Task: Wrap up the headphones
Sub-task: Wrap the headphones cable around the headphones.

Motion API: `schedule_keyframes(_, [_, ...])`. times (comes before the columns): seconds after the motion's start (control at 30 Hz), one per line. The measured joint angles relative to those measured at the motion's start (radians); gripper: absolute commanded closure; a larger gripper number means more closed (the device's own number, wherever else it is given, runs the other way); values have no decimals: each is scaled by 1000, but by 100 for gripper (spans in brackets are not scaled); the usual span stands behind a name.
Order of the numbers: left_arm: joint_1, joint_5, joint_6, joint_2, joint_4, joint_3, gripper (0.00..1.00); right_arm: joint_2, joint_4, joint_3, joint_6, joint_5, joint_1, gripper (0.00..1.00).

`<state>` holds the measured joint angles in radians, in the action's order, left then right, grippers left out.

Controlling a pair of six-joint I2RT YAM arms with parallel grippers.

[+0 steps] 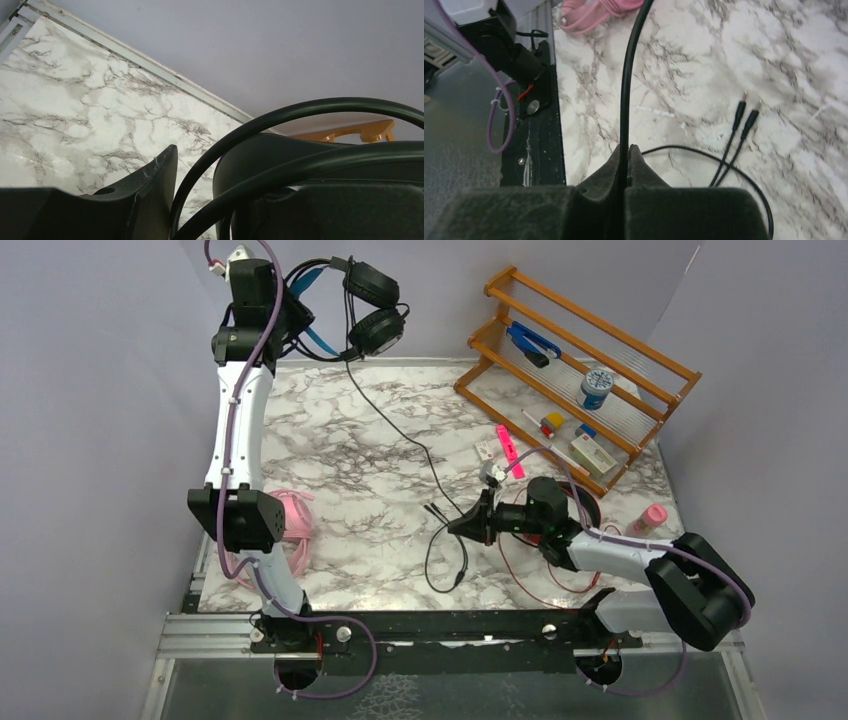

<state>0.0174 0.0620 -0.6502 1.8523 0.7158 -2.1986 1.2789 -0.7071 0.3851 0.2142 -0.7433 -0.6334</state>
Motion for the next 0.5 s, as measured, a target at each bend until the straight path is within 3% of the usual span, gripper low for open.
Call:
schedule_keyframes(0.27, [-48,-108,-2,-58,-3,0,100,103,5,-23,79,61,117,100])
schedule_keyframes(0.4, [-56,-210,-19,-101,-31,29,100,197,40,82,75,39,130,100])
schedule_keyframes(0.5, [-31,-349,-48,-170,-120,153,100,267,56,180,74,10,130,100])
